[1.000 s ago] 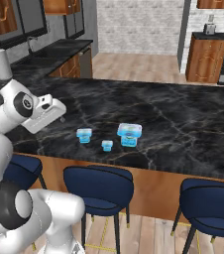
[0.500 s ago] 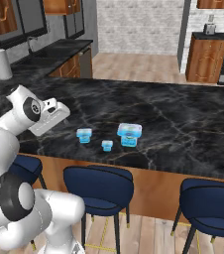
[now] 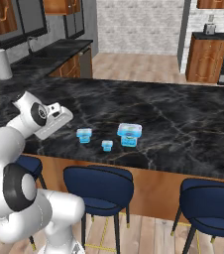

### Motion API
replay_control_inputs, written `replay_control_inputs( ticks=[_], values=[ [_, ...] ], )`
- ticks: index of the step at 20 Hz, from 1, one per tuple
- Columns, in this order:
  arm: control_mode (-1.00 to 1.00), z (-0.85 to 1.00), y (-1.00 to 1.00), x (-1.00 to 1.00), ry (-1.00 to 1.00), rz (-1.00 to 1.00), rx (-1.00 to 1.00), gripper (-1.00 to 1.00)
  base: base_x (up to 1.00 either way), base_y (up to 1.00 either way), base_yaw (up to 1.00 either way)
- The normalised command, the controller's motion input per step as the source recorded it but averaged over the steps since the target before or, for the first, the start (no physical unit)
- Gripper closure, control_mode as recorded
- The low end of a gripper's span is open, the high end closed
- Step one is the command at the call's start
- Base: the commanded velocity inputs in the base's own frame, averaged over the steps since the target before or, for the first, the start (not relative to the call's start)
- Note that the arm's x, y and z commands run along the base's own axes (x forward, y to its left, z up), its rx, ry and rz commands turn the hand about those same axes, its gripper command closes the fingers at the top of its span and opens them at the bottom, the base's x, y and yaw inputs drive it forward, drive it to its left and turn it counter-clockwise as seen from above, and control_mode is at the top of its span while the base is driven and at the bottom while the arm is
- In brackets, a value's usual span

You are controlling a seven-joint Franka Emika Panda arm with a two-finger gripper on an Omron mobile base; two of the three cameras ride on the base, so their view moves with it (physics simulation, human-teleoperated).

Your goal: Stack the yogurt containers by placing the smaller containers on top of the larger containers.

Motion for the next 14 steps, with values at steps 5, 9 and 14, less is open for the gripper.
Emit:
replay_control_inputs(
  ticks=[5, 9, 14],
  values=[
    [-1.00, -0.14, 0.00, 0.16, 0.00, 0.00, 0.00, -1.00, 0.00, 0.00, 0.00],
    [-1.00, -0.15, 0.00, 0.14, 0.00, 0.00, 0.00, -1.00, 0.00, 0.00, 0.00],
    [-1.00, -0.15, 0.00, 0.10, 0.00, 0.00, 0.00, -1.00, 0.00, 0.00, 0.00]
  ],
)
